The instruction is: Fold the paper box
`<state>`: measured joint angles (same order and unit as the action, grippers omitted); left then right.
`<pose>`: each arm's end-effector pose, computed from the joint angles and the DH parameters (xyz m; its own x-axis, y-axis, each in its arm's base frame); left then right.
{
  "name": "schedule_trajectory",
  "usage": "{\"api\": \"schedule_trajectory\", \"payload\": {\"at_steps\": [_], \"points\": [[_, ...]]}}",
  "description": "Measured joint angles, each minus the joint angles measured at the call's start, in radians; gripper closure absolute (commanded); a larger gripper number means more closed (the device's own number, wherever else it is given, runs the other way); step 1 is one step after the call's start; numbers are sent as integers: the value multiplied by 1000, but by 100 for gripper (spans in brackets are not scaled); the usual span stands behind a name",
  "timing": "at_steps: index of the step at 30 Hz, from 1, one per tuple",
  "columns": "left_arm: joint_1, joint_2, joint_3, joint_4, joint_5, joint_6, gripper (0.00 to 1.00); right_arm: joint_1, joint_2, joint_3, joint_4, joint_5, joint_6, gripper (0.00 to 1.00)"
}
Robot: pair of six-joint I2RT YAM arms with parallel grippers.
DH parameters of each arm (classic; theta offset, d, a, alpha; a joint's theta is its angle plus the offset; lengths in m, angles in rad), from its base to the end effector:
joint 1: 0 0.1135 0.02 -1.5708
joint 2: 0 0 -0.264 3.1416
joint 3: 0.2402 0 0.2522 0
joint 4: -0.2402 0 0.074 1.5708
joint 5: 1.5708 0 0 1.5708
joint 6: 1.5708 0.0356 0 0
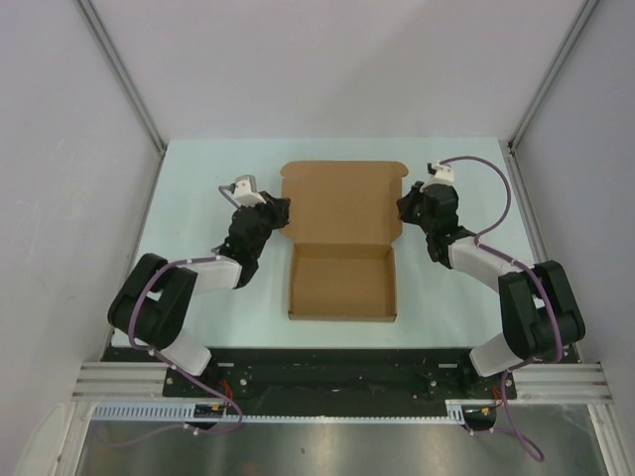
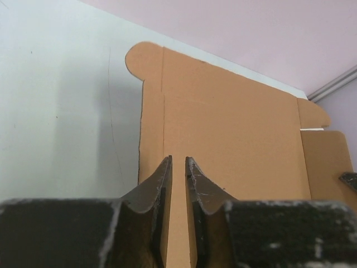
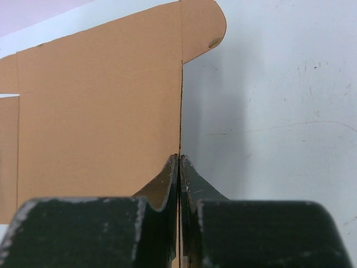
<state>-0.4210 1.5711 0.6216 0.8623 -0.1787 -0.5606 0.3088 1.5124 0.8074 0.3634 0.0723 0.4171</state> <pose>0.2947 -0.1250 0.2037 -0.1952 -0.4859 -0.8520 0.1615 0.8409 -0.5166 0.3182 0.0988 0.2273 -0.3883 0.3002 -0.8712 -0.0885 0.9289 0.3596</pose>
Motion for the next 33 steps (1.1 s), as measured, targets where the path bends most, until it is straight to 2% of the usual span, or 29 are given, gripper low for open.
{"api": "schedule_trajectory", "payload": {"at_steps": [3, 4, 7, 12, 16, 20, 29, 32, 33], "points": [[7, 14, 1, 0, 10, -16, 66, 8, -2, 0, 0, -2, 0, 100], [10, 18, 2, -1, 12, -19, 56, 10, -4, -1, 0, -2, 0, 100], [31, 23, 4, -9, 28, -44, 43, 13, -16, -5, -1, -2, 0, 100], [112, 23, 5, -8, 74, -95, 31, 16, -37, -9, -3, -2, -5, 100], [183, 10, 31, -43, 149, -125, 32, 18, -40, -9, -3, -2, -11, 100], [235, 16, 131, -119, 275, -134, 35, 18, -41, -16, -2, -2, -12, 100], [258, 159, 237, -169, 547, -165, 39, 18, -41, -24, 2, -2, -19, 100], [258, 170, 237, -224, 560, -161, 44, 17, -41, -24, 3, -3, -19, 100], [258, 170, 237, -233, 560, -159, 50, 17, -41, -24, 3, -3, -19, 100]]}}
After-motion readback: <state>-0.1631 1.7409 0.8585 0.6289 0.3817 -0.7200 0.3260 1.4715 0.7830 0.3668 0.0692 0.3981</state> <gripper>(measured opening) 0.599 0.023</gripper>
